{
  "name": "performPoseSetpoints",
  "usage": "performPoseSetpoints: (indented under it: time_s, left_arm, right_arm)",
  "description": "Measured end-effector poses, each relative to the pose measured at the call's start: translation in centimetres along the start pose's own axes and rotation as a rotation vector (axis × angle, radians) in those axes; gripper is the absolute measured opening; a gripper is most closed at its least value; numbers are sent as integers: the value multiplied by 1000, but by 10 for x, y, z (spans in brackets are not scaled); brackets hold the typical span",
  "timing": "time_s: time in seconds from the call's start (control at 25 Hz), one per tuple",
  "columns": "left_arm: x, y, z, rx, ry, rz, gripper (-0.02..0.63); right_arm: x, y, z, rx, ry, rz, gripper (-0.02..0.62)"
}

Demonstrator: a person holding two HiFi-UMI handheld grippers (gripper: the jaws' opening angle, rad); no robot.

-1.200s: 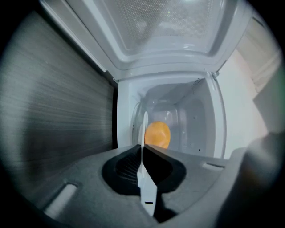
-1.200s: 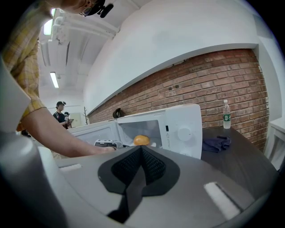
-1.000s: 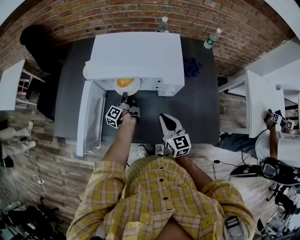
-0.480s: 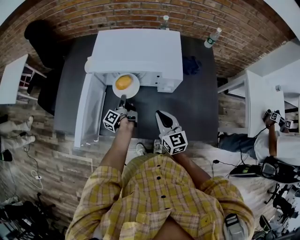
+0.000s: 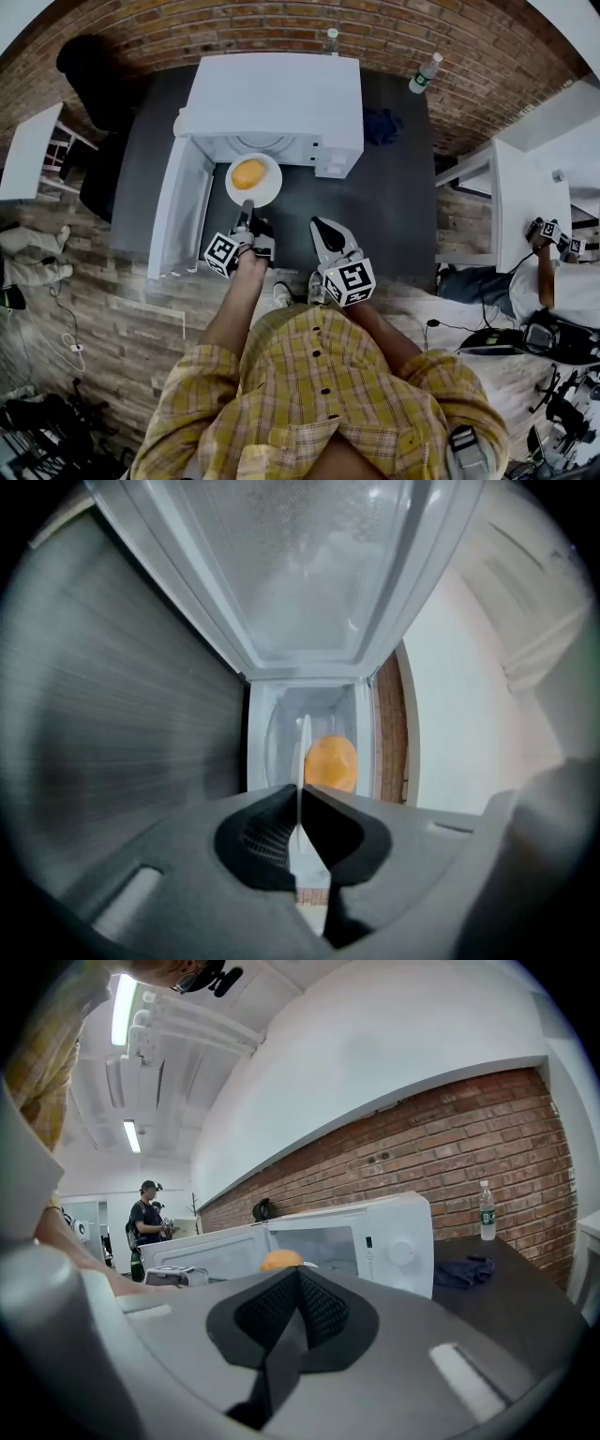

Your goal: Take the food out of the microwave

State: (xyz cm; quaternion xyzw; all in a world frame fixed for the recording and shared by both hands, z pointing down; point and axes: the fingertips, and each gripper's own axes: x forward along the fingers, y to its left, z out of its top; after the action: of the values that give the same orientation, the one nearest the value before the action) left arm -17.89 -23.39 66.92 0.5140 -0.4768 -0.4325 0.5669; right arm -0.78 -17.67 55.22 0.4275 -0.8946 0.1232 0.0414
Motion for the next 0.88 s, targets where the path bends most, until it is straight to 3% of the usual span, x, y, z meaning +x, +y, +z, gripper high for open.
performPoseSetpoints:
  time_s: [0.28,0.48,0.88]
  left_arm:
    - [-24,-29,-22,-32,17,-70,15]
    - [-41,-21,-34,-31,30,-34,15]
    - [-70,-44,-51,-49,43,-106,15]
  right_arm:
    - [-9,5,4,4,-24,5,0]
    - [-16,4,6,2,-38,-5,-2]
    - [-27,7,7,1,-52,-3,-2]
